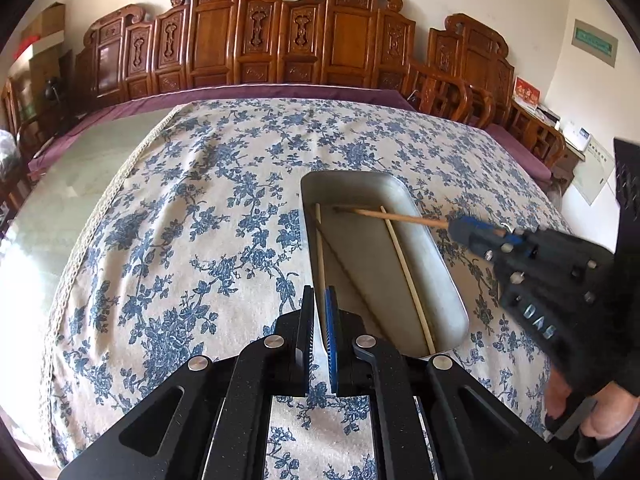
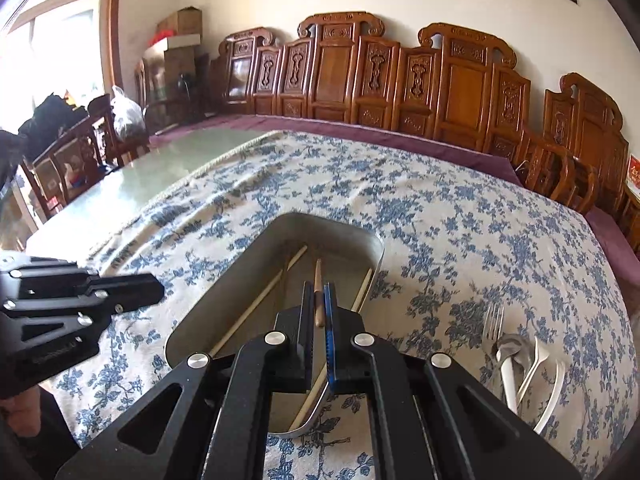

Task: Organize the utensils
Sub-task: 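Lower the chopstick into the tray and open the right tool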

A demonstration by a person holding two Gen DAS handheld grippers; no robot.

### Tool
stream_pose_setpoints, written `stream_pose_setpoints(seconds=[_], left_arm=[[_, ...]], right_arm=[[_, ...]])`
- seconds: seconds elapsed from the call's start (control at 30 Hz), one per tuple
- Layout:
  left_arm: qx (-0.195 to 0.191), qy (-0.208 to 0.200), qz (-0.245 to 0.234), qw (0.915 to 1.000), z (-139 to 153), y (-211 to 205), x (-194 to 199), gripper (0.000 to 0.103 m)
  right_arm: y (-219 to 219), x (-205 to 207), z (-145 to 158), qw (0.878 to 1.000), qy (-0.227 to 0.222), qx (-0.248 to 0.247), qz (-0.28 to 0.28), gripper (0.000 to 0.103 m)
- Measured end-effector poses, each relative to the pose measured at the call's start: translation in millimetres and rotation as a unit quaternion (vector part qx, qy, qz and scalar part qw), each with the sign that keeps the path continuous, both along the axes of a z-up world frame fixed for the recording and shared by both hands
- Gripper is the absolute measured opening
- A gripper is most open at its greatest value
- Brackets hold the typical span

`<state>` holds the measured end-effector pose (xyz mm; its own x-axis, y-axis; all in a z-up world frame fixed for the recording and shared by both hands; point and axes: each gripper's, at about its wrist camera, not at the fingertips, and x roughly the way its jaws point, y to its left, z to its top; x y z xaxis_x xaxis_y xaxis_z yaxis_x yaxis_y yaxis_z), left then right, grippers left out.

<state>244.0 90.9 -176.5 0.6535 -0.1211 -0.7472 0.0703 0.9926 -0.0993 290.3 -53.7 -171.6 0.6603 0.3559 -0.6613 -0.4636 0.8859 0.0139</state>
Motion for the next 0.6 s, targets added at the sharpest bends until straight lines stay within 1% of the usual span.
stream_pose_setpoints(seconds=[0.4,0.6], left_arm=[[0.000,-0.004,0.002,1.0000,2,0,-1,0.004],[-0.001,-0.007,0.002,1.0000,3,-1,-1,0.004]], right_arm=[[0,-3,-21,0.997,0.066,0.030,0.012,0.008],[-2,-3,-23,0.995,0.084,0.047,0.030,0.011]])
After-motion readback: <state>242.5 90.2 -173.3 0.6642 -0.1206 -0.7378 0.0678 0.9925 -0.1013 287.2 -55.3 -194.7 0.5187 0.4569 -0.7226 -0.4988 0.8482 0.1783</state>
